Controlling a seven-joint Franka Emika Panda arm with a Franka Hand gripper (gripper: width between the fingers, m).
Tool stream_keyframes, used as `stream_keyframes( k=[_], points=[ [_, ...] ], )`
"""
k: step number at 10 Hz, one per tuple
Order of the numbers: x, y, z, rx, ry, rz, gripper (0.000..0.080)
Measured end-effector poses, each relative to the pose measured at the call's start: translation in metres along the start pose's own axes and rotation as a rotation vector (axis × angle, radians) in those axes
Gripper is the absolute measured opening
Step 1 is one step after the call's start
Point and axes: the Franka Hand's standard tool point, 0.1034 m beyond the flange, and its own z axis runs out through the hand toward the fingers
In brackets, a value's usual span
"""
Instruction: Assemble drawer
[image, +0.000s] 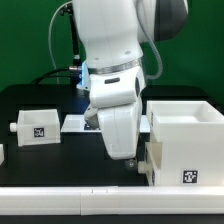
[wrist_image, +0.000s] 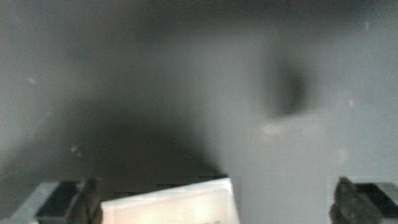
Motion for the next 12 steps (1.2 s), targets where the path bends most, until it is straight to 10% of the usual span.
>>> stream_keyframes(
  k=[7, 12],
  points=[
    [-0.049, 0.013, -0.030, -0.025, -0.032, 0.073, 0.0649],
    [-0.053, 0.012, -0.031, -0.022, -0.035, 0.056, 0.0649]
  ],
)
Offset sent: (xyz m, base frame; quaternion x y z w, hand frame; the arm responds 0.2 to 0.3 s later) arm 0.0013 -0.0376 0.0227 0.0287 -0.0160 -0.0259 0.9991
